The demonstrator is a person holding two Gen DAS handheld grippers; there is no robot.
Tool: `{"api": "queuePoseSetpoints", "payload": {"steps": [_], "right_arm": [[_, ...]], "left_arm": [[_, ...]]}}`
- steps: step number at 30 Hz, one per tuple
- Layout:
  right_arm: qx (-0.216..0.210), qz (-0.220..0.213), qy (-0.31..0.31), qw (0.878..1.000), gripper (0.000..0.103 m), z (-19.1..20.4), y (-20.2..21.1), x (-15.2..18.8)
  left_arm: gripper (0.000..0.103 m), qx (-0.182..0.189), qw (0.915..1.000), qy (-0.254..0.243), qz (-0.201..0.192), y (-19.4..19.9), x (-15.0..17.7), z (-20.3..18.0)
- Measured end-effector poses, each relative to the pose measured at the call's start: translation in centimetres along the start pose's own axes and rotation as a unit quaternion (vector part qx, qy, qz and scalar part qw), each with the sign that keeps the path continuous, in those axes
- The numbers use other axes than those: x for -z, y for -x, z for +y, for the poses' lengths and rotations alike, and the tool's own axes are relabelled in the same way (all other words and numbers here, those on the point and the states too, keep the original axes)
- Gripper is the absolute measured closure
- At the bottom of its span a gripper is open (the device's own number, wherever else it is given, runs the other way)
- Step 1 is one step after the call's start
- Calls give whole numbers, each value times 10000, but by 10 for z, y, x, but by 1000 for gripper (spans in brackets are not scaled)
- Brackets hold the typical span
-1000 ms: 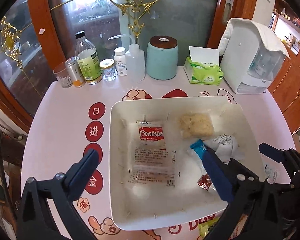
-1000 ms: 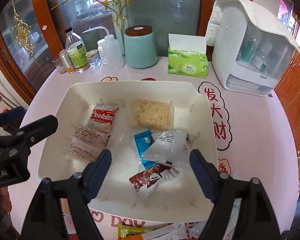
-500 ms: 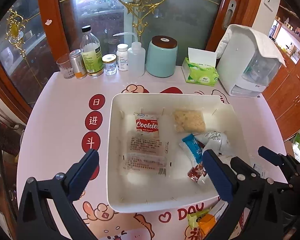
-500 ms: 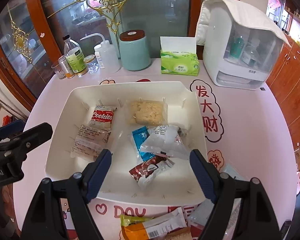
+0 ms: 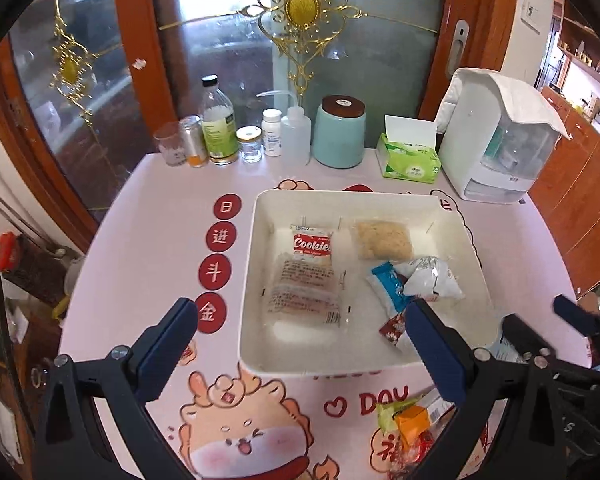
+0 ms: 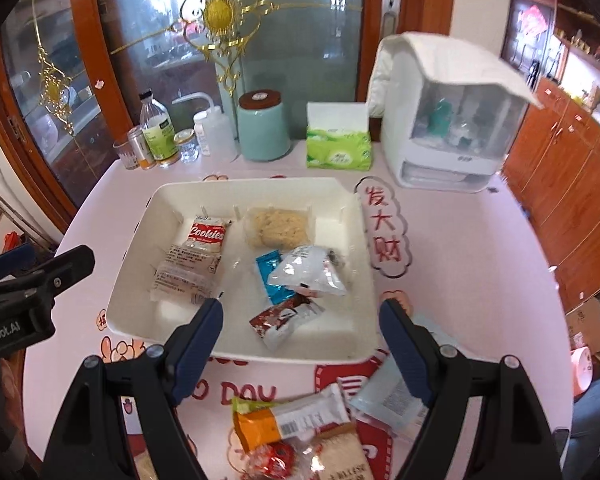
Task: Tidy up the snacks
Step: 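Grasp clear pastry bag with left tool while right tool grasps tan biscuit bag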
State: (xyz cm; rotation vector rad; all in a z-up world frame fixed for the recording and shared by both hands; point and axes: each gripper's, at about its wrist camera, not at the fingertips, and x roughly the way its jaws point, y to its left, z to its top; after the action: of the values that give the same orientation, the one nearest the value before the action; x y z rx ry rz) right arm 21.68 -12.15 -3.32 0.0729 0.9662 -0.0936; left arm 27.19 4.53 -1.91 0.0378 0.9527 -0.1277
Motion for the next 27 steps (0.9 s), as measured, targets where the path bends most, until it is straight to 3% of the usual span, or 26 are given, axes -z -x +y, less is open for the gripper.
{"api": "queuePoseSetpoints", "payload": {"steps": [5,9,14,21,27], "right_arm": [[151,-266,59,9995,22,-13,33,24],[-10,-348,5,9994,22,-28,55,46],[-139,-430,-34,9990,22,-47,79,82],[-297,-368,-64,9989,22,-70,92,131],[-292,-130,-69,9995,22,-85,78,171]], "left_arm": [[0,231,9997,50,69,25,21,-5],[0,157,9998,-72,-108,51,47,-18],[0,242,9997,-86,-14,69,84,-35],[7,346,9992,-88,191,78,138,-59],[7,20,9992,-56,398,70,169,-65]]}}
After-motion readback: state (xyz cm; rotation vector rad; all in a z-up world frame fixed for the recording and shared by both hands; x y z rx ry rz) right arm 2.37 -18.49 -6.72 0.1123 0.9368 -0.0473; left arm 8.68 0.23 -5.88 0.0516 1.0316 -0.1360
